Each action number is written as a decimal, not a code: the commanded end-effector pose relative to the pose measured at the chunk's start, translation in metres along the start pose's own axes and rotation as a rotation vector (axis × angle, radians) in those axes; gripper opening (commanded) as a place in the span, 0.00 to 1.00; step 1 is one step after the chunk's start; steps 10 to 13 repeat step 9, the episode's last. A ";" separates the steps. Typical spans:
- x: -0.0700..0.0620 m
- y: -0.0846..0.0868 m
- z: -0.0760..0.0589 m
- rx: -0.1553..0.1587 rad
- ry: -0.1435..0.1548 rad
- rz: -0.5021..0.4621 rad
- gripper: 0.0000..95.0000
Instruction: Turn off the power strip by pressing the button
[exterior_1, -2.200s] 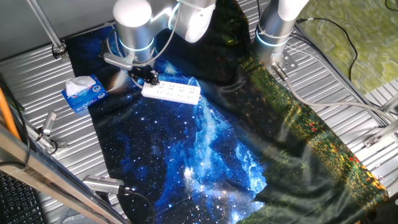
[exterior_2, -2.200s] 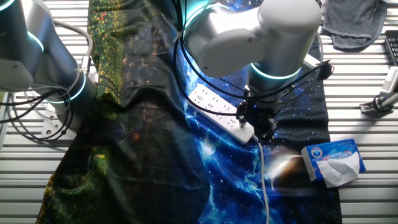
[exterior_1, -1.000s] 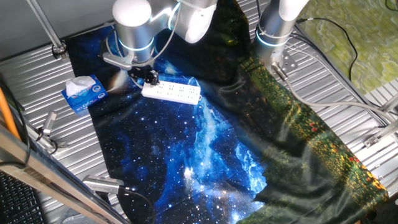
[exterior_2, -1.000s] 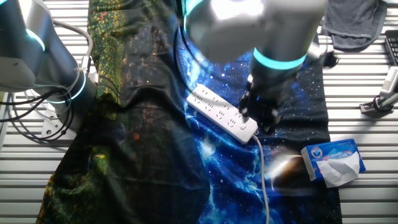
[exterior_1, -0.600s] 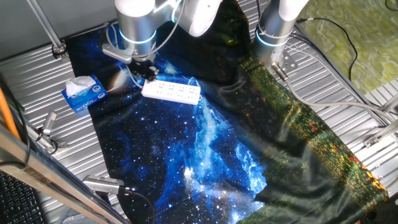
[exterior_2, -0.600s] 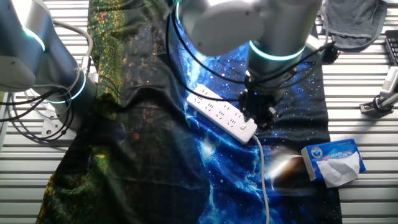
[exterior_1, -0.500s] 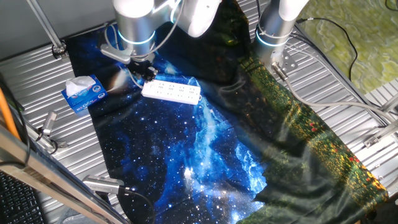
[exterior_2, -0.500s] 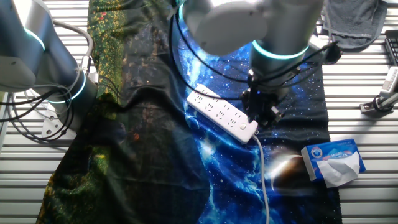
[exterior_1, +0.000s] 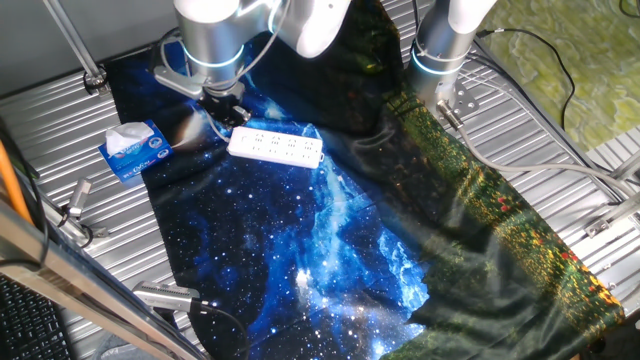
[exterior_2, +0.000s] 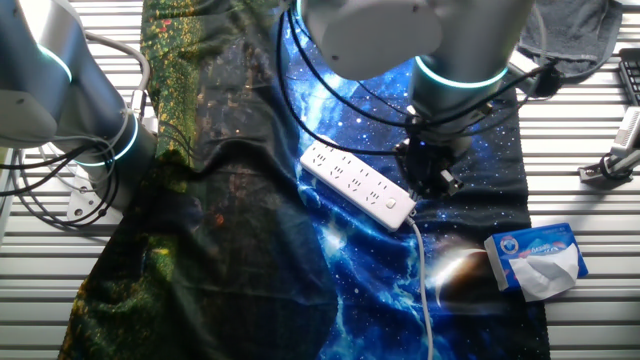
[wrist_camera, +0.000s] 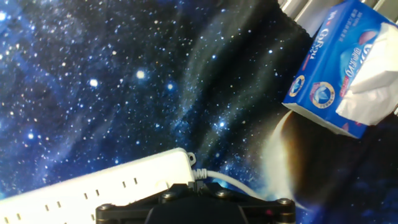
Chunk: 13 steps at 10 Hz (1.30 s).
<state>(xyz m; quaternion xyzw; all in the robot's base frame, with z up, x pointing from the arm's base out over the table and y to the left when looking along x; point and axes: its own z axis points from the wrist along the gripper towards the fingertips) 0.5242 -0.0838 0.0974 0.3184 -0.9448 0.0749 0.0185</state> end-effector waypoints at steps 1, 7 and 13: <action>0.001 0.000 -0.001 -0.002 0.012 0.025 0.00; 0.001 0.000 -0.001 -0.012 0.008 0.018 0.00; 0.001 0.000 -0.001 -0.012 0.009 0.019 0.00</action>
